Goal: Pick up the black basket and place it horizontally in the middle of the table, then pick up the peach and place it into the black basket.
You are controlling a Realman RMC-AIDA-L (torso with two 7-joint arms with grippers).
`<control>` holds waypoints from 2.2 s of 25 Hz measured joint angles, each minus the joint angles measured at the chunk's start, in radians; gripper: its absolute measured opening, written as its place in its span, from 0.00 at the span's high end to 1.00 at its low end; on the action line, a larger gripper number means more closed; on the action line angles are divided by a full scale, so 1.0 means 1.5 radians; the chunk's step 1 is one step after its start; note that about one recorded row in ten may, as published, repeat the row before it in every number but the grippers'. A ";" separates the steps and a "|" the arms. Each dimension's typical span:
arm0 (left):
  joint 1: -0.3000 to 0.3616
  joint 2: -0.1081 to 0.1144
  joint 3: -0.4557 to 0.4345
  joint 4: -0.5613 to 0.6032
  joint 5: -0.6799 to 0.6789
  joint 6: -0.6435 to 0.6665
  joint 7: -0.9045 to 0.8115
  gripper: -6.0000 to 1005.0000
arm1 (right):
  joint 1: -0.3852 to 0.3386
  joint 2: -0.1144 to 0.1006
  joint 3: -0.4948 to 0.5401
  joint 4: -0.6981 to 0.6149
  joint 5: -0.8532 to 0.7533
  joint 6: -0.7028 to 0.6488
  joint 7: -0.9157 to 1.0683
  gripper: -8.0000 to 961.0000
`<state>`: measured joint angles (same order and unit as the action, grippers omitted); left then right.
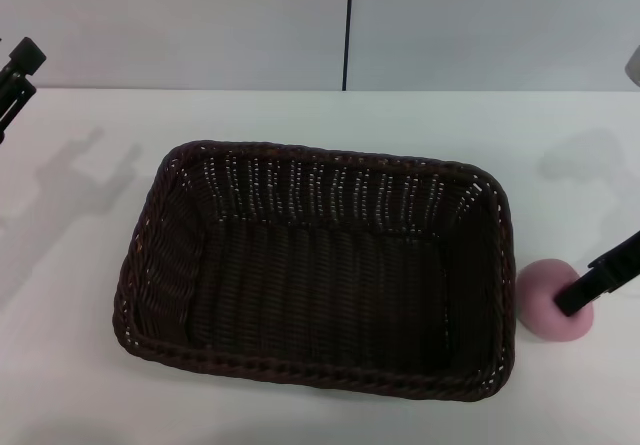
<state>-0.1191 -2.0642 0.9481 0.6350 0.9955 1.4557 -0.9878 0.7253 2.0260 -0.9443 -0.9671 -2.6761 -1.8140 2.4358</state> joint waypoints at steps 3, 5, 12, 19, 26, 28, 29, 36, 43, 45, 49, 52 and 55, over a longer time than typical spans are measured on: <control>-0.001 0.000 0.000 0.000 0.000 0.000 0.000 0.39 | -0.004 -0.002 0.005 -0.016 0.002 -0.008 0.000 0.71; -0.001 0.000 0.000 0.000 0.000 0.000 0.000 0.39 | -0.012 -0.003 0.015 -0.055 0.004 -0.032 0.002 0.77; -0.001 0.000 -0.002 0.000 0.000 0.003 0.000 0.39 | -0.033 0.003 0.070 -0.303 0.007 -0.172 0.026 0.85; -0.002 0.000 -0.003 0.000 0.000 0.007 0.000 0.39 | 0.003 0.007 0.050 -0.463 0.079 -0.241 0.063 0.88; 0.005 0.001 -0.004 -0.007 0.002 0.032 0.000 0.39 | 0.047 0.009 0.000 -0.349 0.200 -0.157 0.040 0.91; 0.008 0.002 -0.005 -0.007 0.004 0.033 0.000 0.39 | 0.059 0.010 -0.026 -0.302 0.218 -0.128 0.026 0.93; 0.008 0.002 -0.005 -0.007 0.004 0.033 0.000 0.39 | 0.073 0.013 -0.043 -0.247 0.224 -0.100 0.015 0.93; 0.015 0.002 -0.007 -0.015 0.004 0.032 0.003 0.39 | 0.092 0.019 -0.044 -0.137 0.250 -0.056 -0.034 0.86; 0.014 0.001 -0.017 -0.028 0.001 0.030 0.021 0.39 | 0.045 0.021 -0.006 -0.143 0.302 -0.037 -0.098 0.55; 0.008 0.001 -0.031 -0.045 0.001 0.033 0.031 0.39 | 0.020 0.022 0.022 -0.138 0.342 -0.036 -0.135 0.51; 0.006 -0.001 -0.055 -0.065 0.000 0.044 0.048 0.39 | -0.041 0.028 0.074 -0.120 0.418 -0.021 -0.225 0.43; -0.003 0.001 -0.123 -0.141 0.000 0.093 0.116 0.39 | -0.109 0.033 0.102 -0.090 0.503 0.019 -0.311 0.37; -0.003 0.002 -0.136 -0.153 0.000 0.097 0.129 0.39 | -0.178 0.033 0.114 -0.012 0.635 0.068 -0.430 0.31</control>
<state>-0.1234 -2.0616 0.7442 0.4049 0.9954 1.6010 -0.7948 0.4580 2.0755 -0.7727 -0.9847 -1.7231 -1.7127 1.7911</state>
